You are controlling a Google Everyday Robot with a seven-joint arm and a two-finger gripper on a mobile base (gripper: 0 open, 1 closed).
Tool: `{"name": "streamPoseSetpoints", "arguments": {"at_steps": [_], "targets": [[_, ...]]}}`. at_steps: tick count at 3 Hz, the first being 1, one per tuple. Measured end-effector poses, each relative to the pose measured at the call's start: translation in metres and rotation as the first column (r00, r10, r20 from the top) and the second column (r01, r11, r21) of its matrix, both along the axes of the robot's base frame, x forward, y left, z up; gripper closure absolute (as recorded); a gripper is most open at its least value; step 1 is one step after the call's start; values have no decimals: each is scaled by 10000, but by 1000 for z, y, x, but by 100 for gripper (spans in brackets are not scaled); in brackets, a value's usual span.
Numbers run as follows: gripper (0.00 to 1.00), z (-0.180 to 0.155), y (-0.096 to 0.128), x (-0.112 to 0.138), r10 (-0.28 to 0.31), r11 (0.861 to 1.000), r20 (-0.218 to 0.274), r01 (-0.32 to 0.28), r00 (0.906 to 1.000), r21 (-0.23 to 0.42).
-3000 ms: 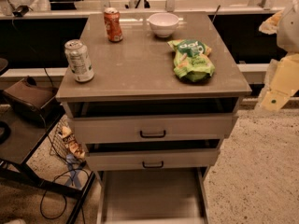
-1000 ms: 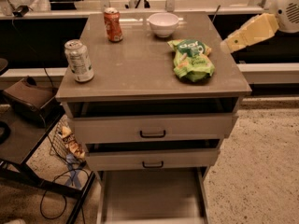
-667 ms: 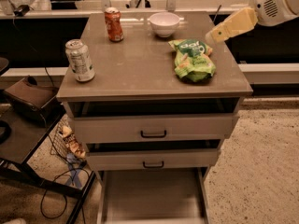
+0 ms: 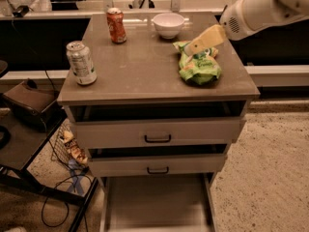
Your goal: Place green rice chip bag into bottom drawer
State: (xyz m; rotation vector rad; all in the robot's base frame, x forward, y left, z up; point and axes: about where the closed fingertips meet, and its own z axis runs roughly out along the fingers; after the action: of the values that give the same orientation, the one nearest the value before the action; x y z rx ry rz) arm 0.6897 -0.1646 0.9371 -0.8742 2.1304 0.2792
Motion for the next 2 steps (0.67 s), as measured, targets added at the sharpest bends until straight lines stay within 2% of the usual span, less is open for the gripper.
{"name": "streamPoseSetpoints", "arguments": {"at_steps": [1, 2], "targets": [[0, -40, 18, 26, 381, 9992, -166, -383, 9991, -105], [26, -100, 33, 47, 579, 9979, -688, -597, 9959, -242]]}}
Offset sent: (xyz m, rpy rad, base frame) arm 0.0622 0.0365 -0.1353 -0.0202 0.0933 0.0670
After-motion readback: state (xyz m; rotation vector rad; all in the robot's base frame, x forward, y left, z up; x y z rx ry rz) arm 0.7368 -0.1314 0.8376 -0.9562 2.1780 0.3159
